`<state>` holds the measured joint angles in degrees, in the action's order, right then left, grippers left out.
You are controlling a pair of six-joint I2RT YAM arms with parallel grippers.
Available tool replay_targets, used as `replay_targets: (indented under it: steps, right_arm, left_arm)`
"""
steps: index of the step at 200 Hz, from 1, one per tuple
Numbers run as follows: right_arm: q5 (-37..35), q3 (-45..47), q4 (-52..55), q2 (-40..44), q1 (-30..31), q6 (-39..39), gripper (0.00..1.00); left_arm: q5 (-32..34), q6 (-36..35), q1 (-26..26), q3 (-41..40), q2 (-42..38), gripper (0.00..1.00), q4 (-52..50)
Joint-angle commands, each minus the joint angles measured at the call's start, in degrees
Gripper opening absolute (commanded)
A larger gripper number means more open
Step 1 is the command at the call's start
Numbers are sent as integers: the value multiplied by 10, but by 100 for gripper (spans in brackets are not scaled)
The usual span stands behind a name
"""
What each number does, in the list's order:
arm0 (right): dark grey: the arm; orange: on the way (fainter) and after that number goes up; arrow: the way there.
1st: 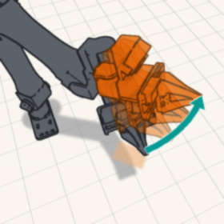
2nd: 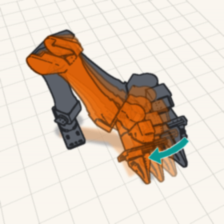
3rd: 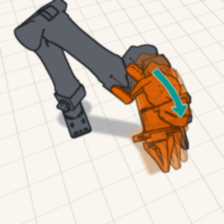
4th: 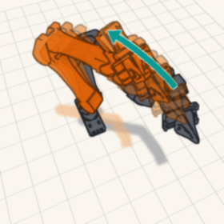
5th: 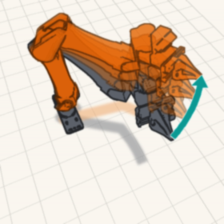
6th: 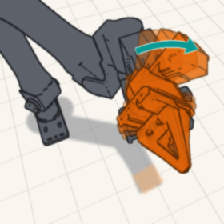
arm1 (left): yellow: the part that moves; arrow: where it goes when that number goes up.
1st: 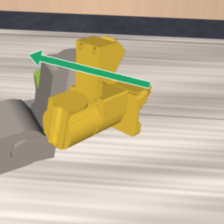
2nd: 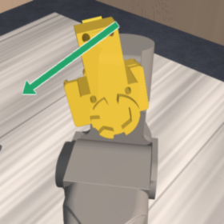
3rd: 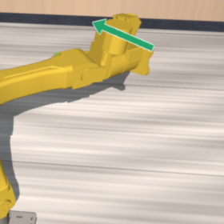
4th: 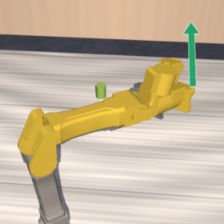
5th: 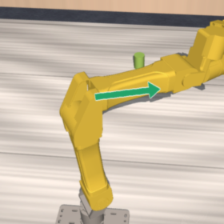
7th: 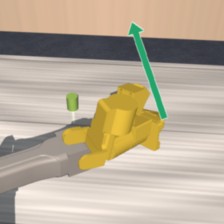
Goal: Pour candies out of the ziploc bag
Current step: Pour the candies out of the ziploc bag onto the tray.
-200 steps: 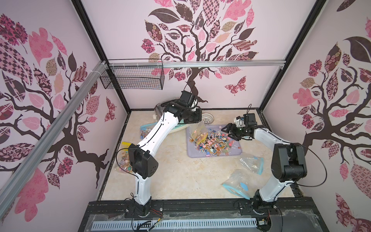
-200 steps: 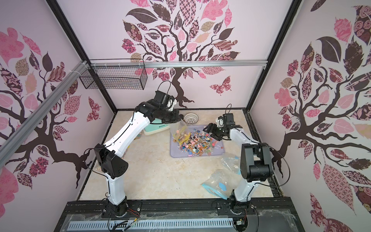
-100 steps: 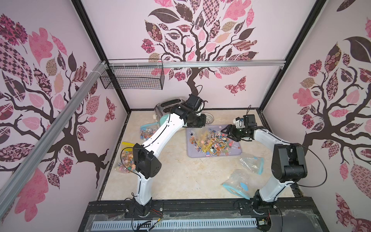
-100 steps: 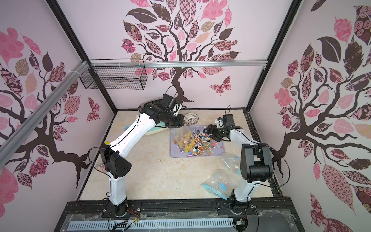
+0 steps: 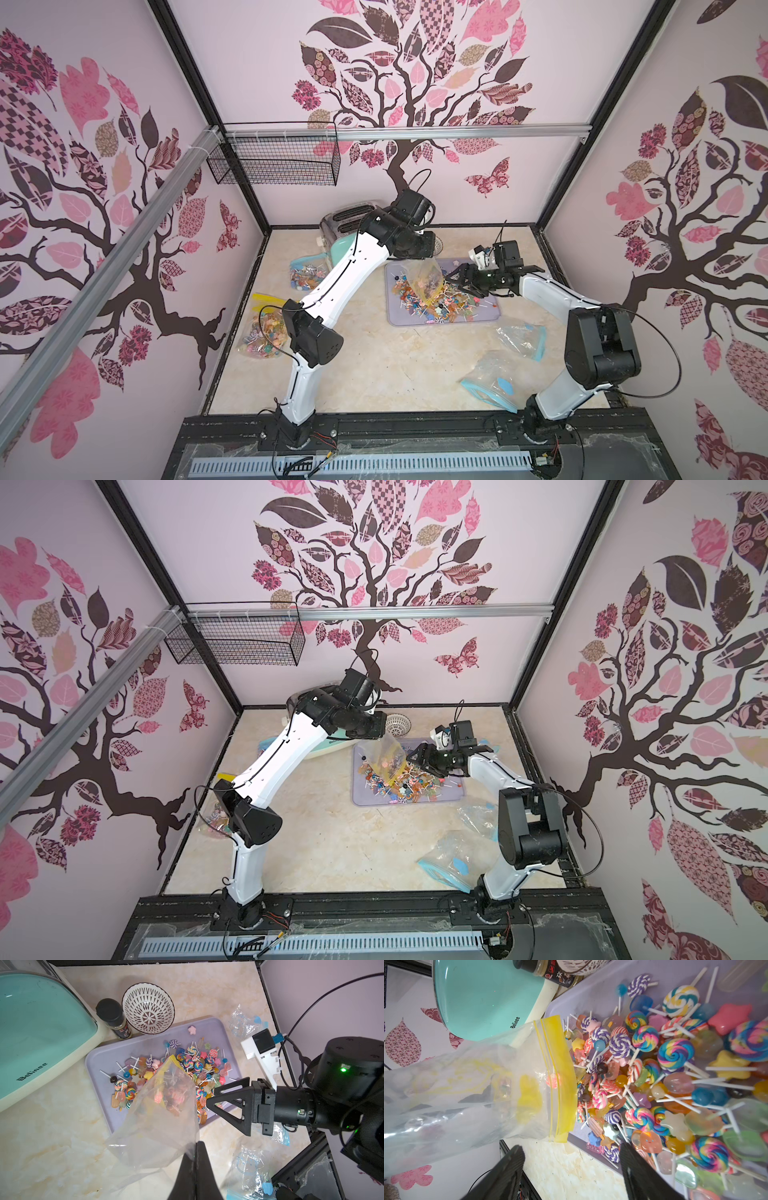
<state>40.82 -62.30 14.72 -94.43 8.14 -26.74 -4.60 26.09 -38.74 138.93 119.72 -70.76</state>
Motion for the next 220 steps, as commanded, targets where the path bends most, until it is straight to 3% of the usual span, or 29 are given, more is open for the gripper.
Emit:
replay_targets:
  steps: [1, 27, 58, 82, 103, 128, 159, 220]
  right_arm:
    - [10, 2, 2, 17, 6, 10, 75]
    - [18, 25, 10, 36, 20, 17, 68]
    - [14, 106, -48, 102, 87, -20, 62]
    - [-14, 187, -197, 141, 162, -106, 59]
    - [-50, 256, -409, 132, 216, -192, 54]
    - [-132, 284, -568, 92, 264, -218, 51]
    - [-265, 282, -659, 50, 306, -218, 52]
    - [-536, 210, -618, 36, 330, -126, 55]
  left_arm:
    - [19, 9, -7, -6, 17, 0, -10]
    - [43, 22, -7, 34, 22, 0, -30]
    - [53, 49, 3, 60, 24, 0, -30]
    - [40, 80, 5, 43, 15, 0, -3]
    - [15, 111, 4, 11, -2, 0, 36]
    - [-9, 139, 4, -27, -31, 0, 76]
    - [-21, 155, 3, -53, -62, 0, 97]
    - [-38, 151, 9, -124, -99, 0, 110]
